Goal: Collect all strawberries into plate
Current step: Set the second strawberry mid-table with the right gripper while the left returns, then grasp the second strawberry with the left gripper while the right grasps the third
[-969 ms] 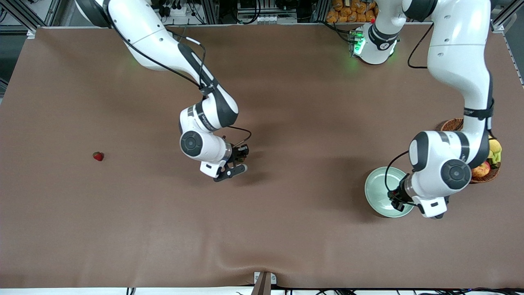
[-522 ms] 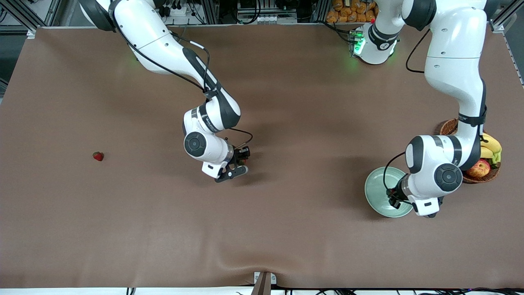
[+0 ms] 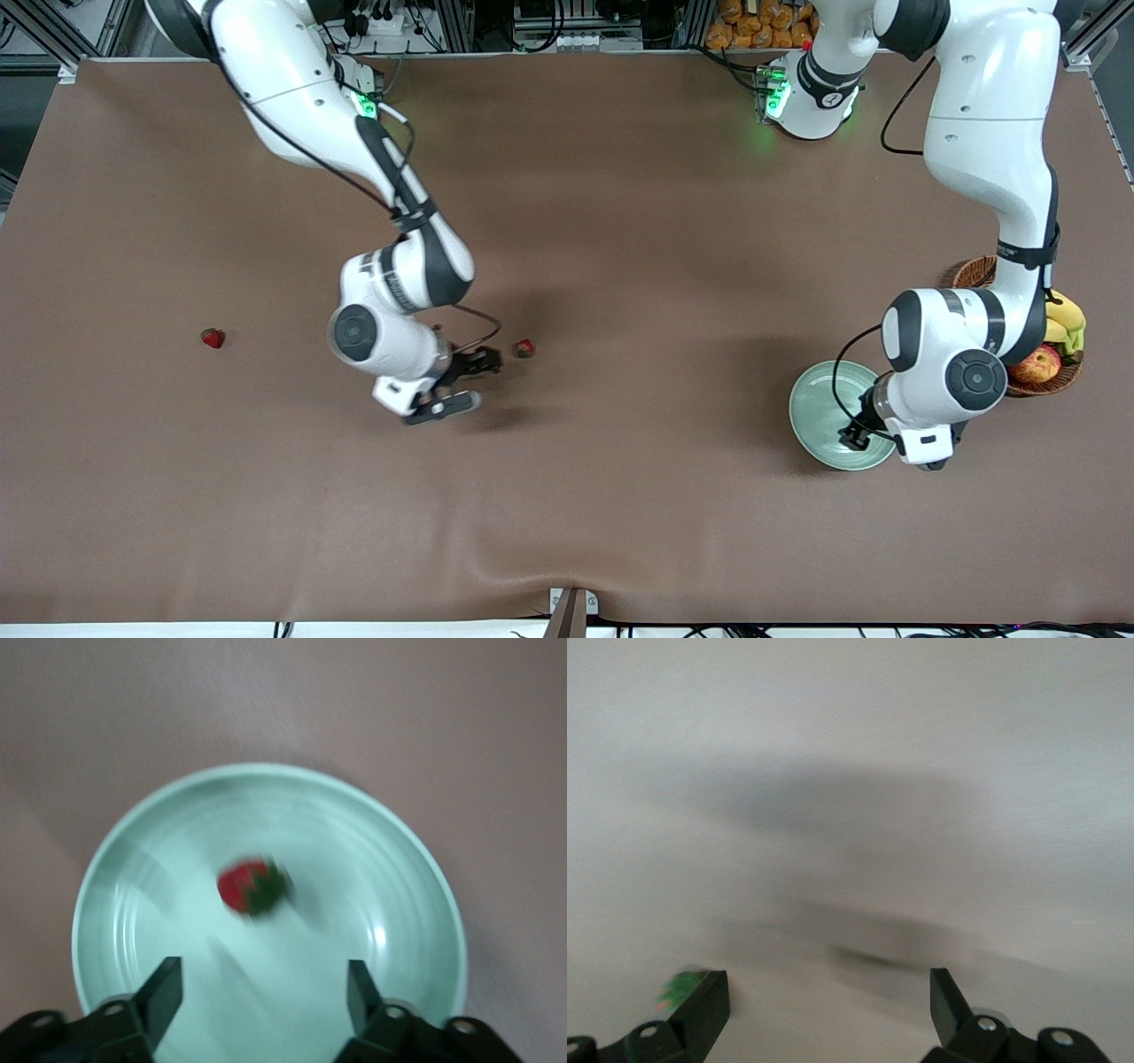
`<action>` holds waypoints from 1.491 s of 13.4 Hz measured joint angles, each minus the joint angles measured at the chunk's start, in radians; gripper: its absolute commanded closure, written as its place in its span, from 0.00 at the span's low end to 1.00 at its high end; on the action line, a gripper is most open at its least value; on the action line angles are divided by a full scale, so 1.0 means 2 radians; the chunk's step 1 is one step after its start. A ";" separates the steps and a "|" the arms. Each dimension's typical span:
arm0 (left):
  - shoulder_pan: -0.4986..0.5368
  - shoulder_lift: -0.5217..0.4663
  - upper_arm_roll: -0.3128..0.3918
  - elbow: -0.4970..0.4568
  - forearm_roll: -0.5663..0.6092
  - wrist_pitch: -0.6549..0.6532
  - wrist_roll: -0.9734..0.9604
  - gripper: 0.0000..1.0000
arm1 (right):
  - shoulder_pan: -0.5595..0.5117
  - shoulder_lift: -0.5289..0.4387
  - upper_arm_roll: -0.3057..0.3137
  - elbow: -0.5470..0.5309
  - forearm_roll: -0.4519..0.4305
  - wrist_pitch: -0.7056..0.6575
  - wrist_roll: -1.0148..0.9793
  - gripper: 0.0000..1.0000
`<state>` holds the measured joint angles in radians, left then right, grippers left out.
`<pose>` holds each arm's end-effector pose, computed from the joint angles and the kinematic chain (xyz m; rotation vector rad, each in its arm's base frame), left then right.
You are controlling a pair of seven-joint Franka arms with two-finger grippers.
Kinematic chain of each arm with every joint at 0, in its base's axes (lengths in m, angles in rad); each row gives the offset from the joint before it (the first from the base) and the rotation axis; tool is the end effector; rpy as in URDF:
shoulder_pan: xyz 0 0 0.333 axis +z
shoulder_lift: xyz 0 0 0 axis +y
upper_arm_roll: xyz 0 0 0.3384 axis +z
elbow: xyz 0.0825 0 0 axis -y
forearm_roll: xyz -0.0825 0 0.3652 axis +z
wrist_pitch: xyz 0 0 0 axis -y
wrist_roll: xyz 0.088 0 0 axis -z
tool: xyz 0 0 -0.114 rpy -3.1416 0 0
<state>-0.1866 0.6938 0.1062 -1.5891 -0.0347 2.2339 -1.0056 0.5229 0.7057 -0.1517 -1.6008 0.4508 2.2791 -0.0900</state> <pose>0.6894 -0.0680 0.2481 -2.7593 -1.3745 0.0262 0.6373 0.2790 0.2421 -2.8898 -0.2880 0.0651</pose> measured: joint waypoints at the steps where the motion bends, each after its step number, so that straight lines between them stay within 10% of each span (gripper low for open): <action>1: -0.013 -0.011 -0.001 -0.001 0.000 -0.014 -0.007 0.00 | -0.015 -0.007 -0.010 0.000 0.000 -0.021 -0.002 0.00; 6: -0.144 -0.037 -0.005 -0.002 0.003 -0.033 -0.090 0.00 | -0.136 -0.037 -0.022 -0.007 -0.024 -0.109 -0.011 0.00; 12: -0.286 0.032 -0.005 0.100 0.004 -0.013 -0.158 0.00 | -0.210 -0.037 -0.023 -0.015 -0.208 -0.111 -0.016 0.00; 20: -0.377 0.114 0.022 0.169 0.008 0.111 -0.113 0.00 | -0.297 -0.036 -0.024 -0.061 -0.225 -0.113 -0.137 0.00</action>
<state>-0.9409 0.9221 0.1496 -1.2515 -0.0184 2.4550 -1.2320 -0.0701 0.6346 -0.1991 -1.7228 0.0011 2.0534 -0.3639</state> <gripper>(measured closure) 0.000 0.000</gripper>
